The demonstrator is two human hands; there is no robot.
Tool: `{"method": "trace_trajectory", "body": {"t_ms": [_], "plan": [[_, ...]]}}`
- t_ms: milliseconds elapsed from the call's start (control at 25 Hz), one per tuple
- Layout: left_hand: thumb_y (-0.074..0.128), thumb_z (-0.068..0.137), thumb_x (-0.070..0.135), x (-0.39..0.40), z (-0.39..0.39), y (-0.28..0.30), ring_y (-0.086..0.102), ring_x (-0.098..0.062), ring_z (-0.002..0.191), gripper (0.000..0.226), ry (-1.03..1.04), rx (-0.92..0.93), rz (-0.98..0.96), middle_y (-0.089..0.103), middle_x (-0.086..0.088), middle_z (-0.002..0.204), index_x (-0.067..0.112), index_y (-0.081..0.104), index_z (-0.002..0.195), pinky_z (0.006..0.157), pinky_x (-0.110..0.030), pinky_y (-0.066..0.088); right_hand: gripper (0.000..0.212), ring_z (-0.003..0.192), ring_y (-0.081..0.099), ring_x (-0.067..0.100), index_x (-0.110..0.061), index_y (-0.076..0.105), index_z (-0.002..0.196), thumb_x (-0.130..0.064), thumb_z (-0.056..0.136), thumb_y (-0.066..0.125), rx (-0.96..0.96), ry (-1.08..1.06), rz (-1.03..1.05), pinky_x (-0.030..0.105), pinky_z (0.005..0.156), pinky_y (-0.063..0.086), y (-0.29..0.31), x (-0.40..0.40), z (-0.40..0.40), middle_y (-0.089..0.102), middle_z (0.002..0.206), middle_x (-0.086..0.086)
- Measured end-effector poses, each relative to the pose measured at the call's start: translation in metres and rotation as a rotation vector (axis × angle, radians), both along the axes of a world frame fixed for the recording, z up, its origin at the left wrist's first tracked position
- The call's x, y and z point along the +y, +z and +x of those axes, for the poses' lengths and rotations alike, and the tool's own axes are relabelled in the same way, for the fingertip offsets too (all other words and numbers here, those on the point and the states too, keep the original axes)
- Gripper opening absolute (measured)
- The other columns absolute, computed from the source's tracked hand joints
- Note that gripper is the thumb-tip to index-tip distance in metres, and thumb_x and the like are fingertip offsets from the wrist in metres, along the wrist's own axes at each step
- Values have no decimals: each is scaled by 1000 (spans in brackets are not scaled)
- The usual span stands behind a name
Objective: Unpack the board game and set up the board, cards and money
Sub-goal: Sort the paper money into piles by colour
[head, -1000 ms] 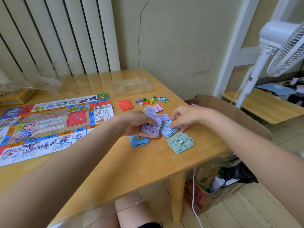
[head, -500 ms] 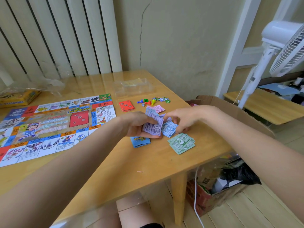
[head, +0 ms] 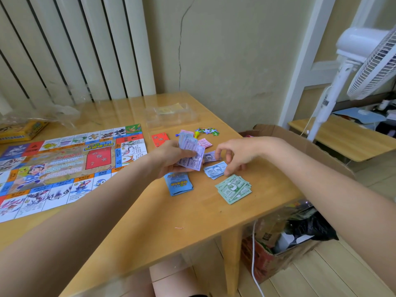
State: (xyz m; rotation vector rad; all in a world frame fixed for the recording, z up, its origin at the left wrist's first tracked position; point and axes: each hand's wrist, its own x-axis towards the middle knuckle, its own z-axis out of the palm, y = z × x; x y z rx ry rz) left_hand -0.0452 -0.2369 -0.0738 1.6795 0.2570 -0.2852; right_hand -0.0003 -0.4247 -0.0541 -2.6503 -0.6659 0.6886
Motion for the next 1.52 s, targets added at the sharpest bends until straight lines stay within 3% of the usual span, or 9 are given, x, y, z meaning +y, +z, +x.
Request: {"method": "trace_trajectory", "body": {"t_ms": [200,360,480,680,880,1040,1200,1320,1520], "plan": [[63,86,9,1,6,-8,65,-2,54,7,-24,-92,-19,66,-3,81,9,64,93,52,-15,54,12,57,57,14,-10,59,82,-19,87,64,2,-185,524,17,51,49,1,14,5,59,74,8],[49,95,10,2,5,4,69,-8,65,14,-116,-52,-205,69,-7,85,8,63,94,63,-21,58,15,43,53,8,-5,60,70,1,83,65,21,-263,670,14,41,44,-8,23,10,58,51,5],[42,95,0,10,8,4,71,-13,69,20,-131,-45,-312,73,-6,80,4,62,99,68,-26,58,13,39,55,6,-3,59,73,4,82,65,43,-297,736,15,40,44,-6,23,11,58,51,6],[62,87,7,9,15,-4,67,-4,59,16,-13,-123,-29,70,3,71,12,64,102,59,-18,56,18,39,57,6,-5,56,93,2,80,68,39,-249,666,16,41,45,-6,31,7,62,59,8],[50,94,6,13,13,3,69,-9,63,14,-87,-91,-216,72,-1,74,9,64,94,64,-22,58,17,37,55,5,-10,55,73,-4,83,66,5,-281,663,16,40,44,-3,30,10,61,55,8],[62,87,7,13,14,2,68,-7,59,11,-26,-126,-55,71,1,74,11,66,96,63,-20,57,16,40,56,5,-8,60,71,-11,84,68,15,-239,583,15,42,45,1,30,12,62,46,-3],[58,89,9,12,14,5,69,-8,61,11,-80,-87,-94,72,1,71,9,65,99,61,-20,58,19,41,56,4,-1,57,96,-1,81,68,28,-261,650,16,39,43,1,32,12,62,65,10],[46,96,6,10,12,9,70,-10,62,16,-113,-50,-214,72,-2,72,8,61,94,61,-23,58,24,40,55,4,-1,54,100,2,80,68,10,-288,665,16,38,41,0,30,14,61,69,13],[59,89,8,11,14,5,68,-5,58,8,-68,-100,-81,72,4,66,10,65,92,54,-17,55,28,40,55,4,6,57,106,2,81,67,43,-254,666,15,40,43,0,33,14,60,67,14]]}}
